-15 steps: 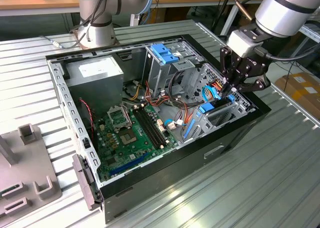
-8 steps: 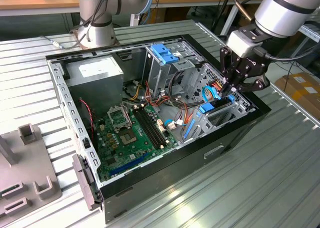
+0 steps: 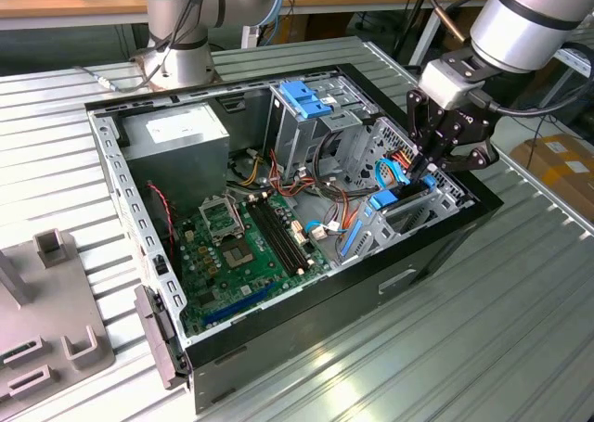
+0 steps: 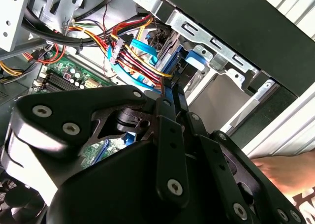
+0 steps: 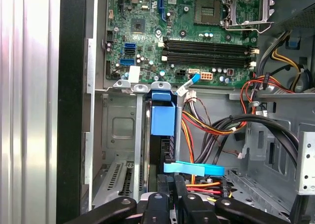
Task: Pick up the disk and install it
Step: 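Insert the second disk wire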
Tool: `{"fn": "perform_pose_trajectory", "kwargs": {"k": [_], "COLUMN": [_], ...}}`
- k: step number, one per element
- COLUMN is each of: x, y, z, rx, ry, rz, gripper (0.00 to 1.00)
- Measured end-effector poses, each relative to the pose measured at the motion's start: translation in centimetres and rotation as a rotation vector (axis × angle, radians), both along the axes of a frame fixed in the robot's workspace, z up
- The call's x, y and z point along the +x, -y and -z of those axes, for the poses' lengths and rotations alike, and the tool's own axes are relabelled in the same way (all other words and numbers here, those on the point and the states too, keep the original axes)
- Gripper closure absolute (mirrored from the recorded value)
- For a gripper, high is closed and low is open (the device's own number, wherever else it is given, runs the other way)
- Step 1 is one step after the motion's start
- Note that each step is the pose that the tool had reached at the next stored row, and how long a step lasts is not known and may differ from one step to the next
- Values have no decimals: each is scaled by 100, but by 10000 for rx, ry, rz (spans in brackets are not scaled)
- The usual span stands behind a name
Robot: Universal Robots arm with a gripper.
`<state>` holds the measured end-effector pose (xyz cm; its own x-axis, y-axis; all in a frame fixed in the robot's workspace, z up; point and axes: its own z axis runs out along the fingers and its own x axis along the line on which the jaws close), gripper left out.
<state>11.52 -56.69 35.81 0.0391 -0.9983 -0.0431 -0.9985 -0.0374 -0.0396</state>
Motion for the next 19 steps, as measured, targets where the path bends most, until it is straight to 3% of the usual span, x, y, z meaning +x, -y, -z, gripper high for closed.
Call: {"fn": "perform_pose_trajectory", "kwargs": {"k": [15, 19], "x": [13, 14], "y": [0, 0], "z": [19, -13], "rx": [1, 4], "ry": [0, 0], "rz": [1, 0], "gripper": [84, 84]}}
